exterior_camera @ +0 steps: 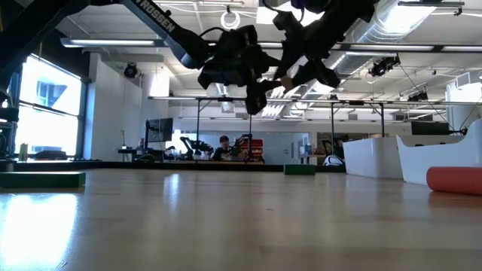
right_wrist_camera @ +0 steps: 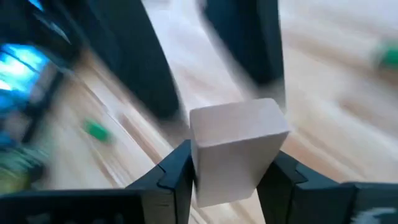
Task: Sort & place blocks by color
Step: Put the brown block into the top white bin
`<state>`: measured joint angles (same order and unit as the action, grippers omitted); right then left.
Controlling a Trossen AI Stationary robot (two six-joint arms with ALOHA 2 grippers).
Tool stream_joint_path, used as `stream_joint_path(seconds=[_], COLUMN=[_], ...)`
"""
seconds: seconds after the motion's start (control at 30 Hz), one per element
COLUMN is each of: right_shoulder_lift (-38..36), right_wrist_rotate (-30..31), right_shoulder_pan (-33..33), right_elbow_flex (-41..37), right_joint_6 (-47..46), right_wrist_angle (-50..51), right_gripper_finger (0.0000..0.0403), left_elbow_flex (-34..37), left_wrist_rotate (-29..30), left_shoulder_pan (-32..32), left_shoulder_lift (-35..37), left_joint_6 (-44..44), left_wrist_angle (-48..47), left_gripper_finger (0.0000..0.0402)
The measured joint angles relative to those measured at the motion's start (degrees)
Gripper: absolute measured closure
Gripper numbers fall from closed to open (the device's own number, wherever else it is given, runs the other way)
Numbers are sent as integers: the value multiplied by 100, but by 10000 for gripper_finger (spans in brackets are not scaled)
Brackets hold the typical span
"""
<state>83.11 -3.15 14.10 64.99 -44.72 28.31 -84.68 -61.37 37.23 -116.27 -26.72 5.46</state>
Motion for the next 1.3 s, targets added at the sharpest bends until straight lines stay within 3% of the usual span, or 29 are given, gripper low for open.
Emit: stream_joint_path(seconds=[0.33,0.77,0.97,1.3], right_shoulder_lift=[17,4,2,11], right_wrist_rotate=[-14,1292,1764,1724], right_shoulder_pan=[381,1409,2001,2695], right_elbow_flex=[-24,-24,-24,-24], right_joint_6=[169,737,1228,1633], right_wrist_angle=[1611,3881,4087,4270], right_gripper_finger=[286,287,281,277], left_elbow_flex=[-11,-11,-11,-9], left_wrist_rotate=[311,1451,1941,3377], left_shoulder_pan=[348,487,487,605], left_shoulder_lift=[13,13,11,9], left_joint_6=[-396,-127,43,186], left_wrist_angle=[185,204,182,-253], left_gripper_finger=[178,179,180,201])
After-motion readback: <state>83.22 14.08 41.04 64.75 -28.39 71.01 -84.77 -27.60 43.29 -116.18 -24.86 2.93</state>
